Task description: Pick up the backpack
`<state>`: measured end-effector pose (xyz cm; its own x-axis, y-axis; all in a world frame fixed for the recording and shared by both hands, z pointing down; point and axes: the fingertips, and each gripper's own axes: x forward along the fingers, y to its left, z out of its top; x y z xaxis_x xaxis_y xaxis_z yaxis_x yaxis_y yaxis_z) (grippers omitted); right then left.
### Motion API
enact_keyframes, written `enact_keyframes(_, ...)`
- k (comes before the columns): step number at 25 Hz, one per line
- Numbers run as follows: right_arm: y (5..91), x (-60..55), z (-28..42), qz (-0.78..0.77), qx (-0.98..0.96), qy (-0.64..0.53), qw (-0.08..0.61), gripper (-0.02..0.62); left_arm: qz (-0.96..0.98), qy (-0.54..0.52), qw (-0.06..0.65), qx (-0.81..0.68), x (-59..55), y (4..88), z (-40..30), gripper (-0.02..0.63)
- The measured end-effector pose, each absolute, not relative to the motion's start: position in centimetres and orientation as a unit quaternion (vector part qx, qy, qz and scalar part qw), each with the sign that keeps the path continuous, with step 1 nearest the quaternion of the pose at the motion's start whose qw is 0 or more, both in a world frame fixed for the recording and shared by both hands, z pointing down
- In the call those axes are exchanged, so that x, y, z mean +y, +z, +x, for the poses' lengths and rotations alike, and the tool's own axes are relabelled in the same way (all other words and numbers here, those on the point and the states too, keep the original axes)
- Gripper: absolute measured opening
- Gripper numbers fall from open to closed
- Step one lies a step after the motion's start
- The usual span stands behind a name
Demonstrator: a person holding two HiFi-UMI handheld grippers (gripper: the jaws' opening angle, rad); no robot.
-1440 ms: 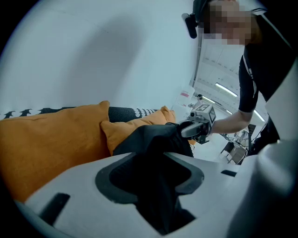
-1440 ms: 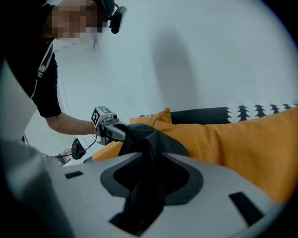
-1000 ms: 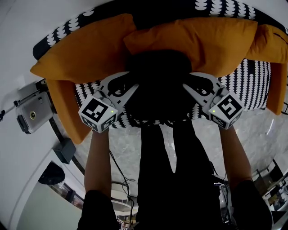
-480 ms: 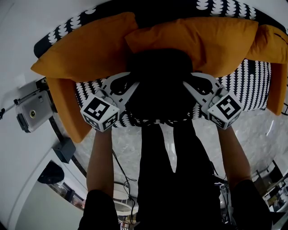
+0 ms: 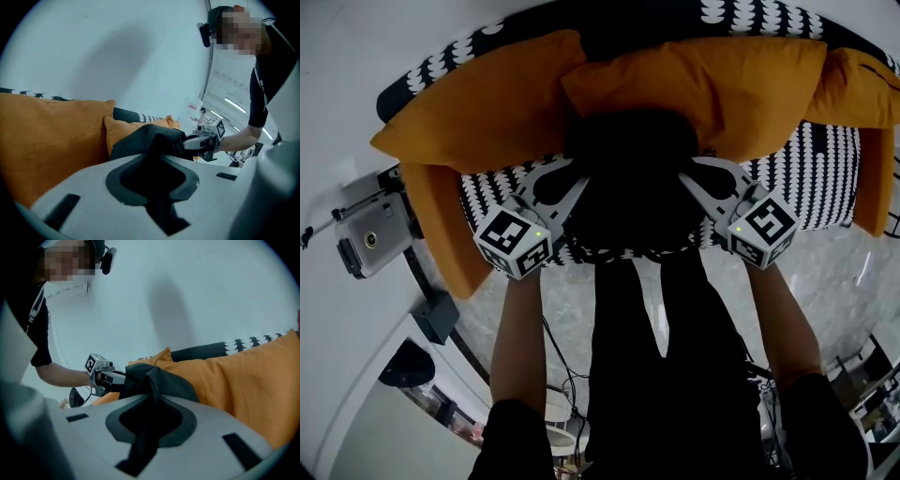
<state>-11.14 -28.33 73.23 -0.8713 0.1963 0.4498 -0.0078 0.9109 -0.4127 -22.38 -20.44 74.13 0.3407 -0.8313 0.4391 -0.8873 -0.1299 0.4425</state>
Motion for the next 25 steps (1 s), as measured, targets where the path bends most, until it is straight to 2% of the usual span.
enact_keyframes(10,72.0,-26.2,-9.8,-0.028,-0.938,0.226,0.262,0.044,0.739,0.012,0.339,-0.582,-18.2,72.8,-21.0,0.069)
enact_keyframes(25,69.7,-22.6,-5.9,-0.036,-0.932,0.24,0.271,0.041,0.751,-0.02,0.318,-0.578,-14.5,70.1,-17.0,0.066)
